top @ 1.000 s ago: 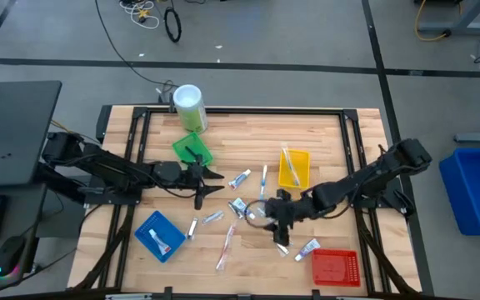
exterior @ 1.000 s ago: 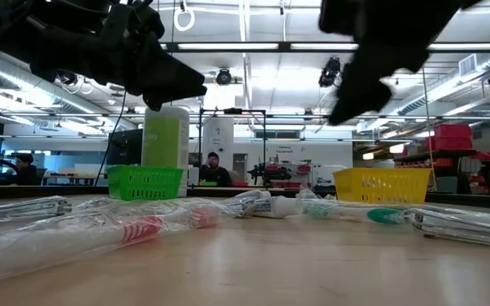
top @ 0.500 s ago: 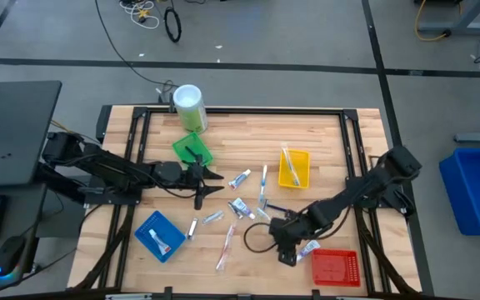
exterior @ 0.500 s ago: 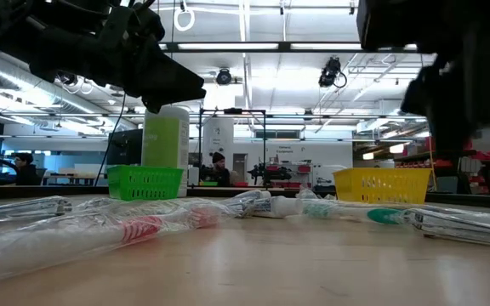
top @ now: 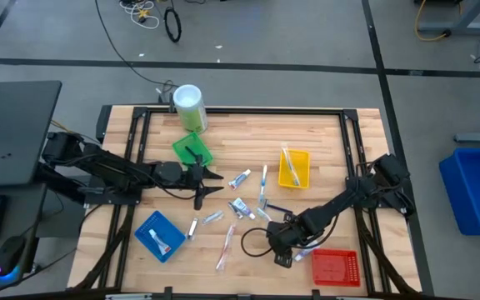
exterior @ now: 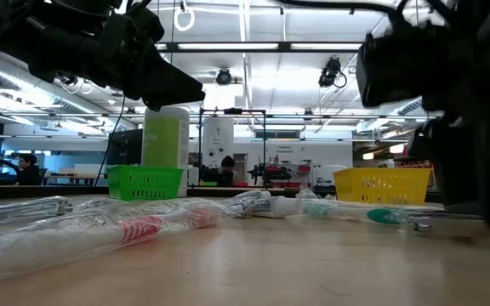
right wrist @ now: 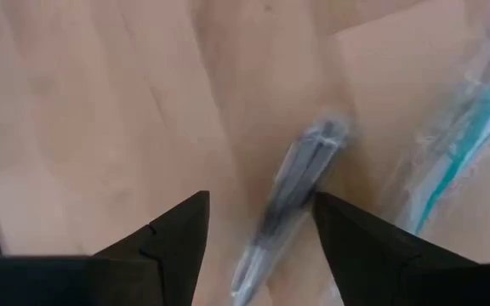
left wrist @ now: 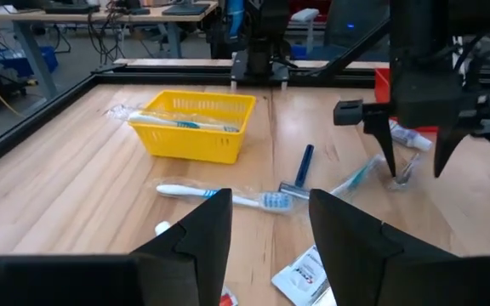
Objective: Pick & Place Travel size toiletries
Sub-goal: Put the nail cutter into the red bin
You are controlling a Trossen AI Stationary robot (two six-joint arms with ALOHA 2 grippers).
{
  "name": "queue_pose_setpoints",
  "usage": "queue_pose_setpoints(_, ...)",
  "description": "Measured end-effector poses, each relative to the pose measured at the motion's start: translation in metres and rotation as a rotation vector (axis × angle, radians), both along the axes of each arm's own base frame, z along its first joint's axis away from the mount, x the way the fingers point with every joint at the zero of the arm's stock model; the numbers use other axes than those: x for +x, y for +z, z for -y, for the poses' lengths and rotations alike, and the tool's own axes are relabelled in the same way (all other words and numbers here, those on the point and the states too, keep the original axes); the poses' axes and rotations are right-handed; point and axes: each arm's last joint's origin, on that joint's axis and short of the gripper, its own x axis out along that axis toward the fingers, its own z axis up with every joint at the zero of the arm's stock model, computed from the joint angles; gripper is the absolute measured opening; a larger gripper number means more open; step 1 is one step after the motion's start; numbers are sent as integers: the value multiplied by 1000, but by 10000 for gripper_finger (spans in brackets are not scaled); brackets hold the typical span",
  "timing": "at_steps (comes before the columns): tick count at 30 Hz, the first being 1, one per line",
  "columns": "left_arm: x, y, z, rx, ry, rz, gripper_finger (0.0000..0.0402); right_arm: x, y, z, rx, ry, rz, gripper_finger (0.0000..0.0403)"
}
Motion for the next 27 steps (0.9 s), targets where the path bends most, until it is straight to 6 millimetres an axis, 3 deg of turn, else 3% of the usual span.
queue_pose_setpoints(9,0,0,0,55,-11,-3,166,-1,-4,1,-87,-8,14,211)
queue_pose_setpoints(23,0,0,0,45,-10,-3,166,0,-7,2,-132,17,30,66)
queue_pose_setpoints(27,0,0,0,44,-9,-3,166,2,-4,4,-117,15,43,53)
